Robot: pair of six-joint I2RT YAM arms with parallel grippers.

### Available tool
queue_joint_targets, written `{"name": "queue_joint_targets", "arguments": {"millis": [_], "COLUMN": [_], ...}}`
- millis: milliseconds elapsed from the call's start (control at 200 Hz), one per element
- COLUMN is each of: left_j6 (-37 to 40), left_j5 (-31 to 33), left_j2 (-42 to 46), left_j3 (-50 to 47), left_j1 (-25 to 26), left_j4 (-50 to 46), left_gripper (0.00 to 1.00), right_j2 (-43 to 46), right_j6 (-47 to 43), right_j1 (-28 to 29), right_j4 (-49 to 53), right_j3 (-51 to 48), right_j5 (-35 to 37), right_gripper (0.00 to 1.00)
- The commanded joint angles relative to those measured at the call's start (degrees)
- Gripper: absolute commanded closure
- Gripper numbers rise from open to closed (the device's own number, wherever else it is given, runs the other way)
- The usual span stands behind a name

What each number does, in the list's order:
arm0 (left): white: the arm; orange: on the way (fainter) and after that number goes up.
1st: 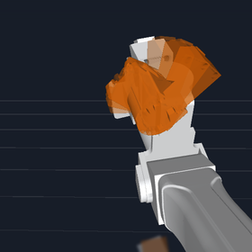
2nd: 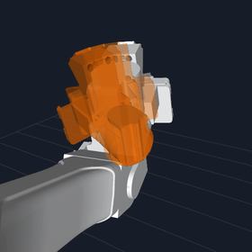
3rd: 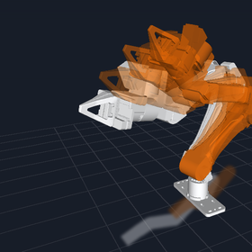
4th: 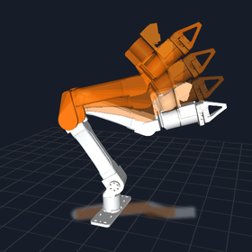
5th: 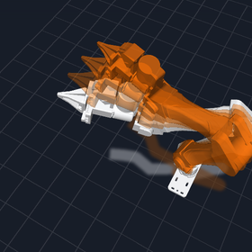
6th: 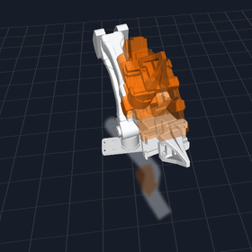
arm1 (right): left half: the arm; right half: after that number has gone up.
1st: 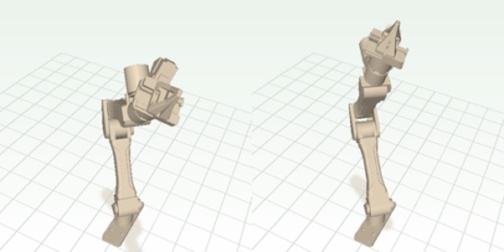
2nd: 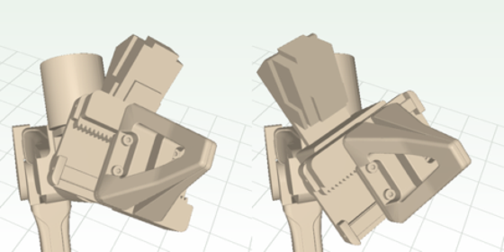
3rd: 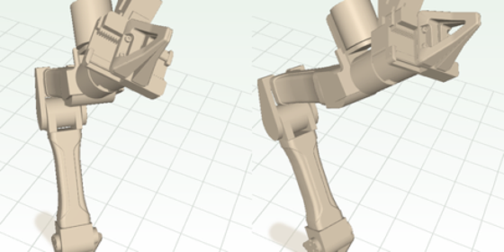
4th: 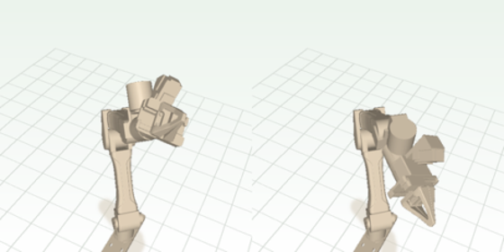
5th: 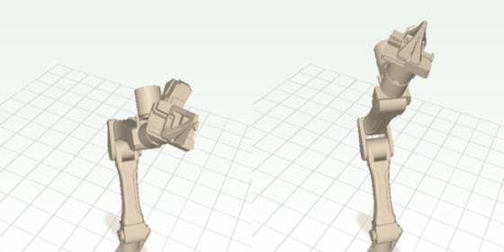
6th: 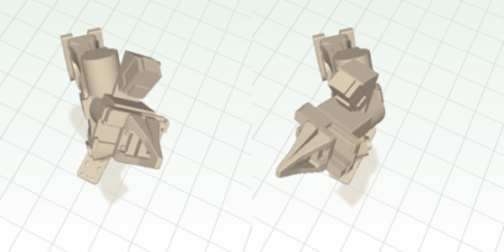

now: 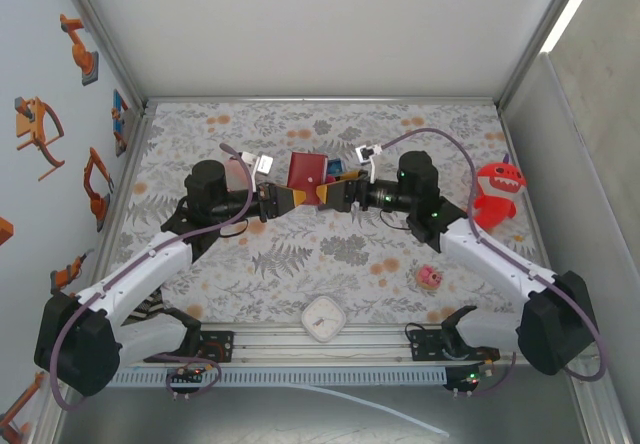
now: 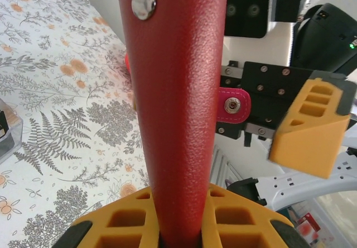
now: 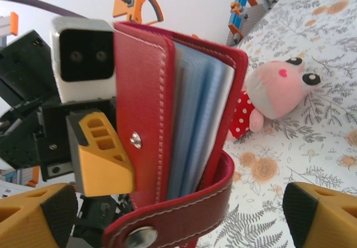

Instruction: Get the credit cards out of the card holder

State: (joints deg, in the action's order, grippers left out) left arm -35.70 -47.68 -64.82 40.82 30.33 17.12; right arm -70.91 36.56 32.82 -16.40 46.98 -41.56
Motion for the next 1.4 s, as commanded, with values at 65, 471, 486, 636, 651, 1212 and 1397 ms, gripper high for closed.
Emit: {"name": "queue_joint_targets", "arguments": {"millis": [65, 471, 486, 636, 651, 1212, 1397], "left_j6": [-1.03, -1.56, -1.61, -1.15, -1.18, -3.40, -4.91], "left_j5": [-1.78, -2.02, -2.10, -2.55, -2.58, -3.73, -4.43], "left_j2": [-0.87, -0.94, -0.88, -0.23, -0.16, 1.08, 1.27], "left_j3": [2.54, 2.16, 2.16, 2.25, 2.25, 1.06, 0.58], "left_j1": [-0.22, -0.16, -0.14, -0.10, -0.09, -0.10, -0.13], "left_j4": [3.00, 4.16, 4.19, 3.49, 3.52, 9.17, 12.08], "left_gripper": [1.00, 1.00, 1.00, 1.00, 1.00, 1.00, 1.00], "right_j2": [-1.94, -5.47, -5.44, -4.16, -3.92, -0.46, 1.07], "right_j6": [-2.10, -6.18, -6.15, -4.15, -3.70, 5.42, 5.45], "right_j1": [1.28, 4.62, 4.56, 3.53, 3.26, -1.85, -2.22], "right_j4": [0.91, 7.72, 7.47, 3.69, 2.91, -12.69, -12.78], "right_j3": [2.67, 6.72, 6.64, 5.04, 4.70, -3.28, -4.35], "right_j5": [1.72, 7.84, 8.08, 8.62, 8.40, 0.84, 1.09], "right_gripper": [0.02, 0.04, 0.05, 0.15, 0.16, 0.49, 0.55]}}
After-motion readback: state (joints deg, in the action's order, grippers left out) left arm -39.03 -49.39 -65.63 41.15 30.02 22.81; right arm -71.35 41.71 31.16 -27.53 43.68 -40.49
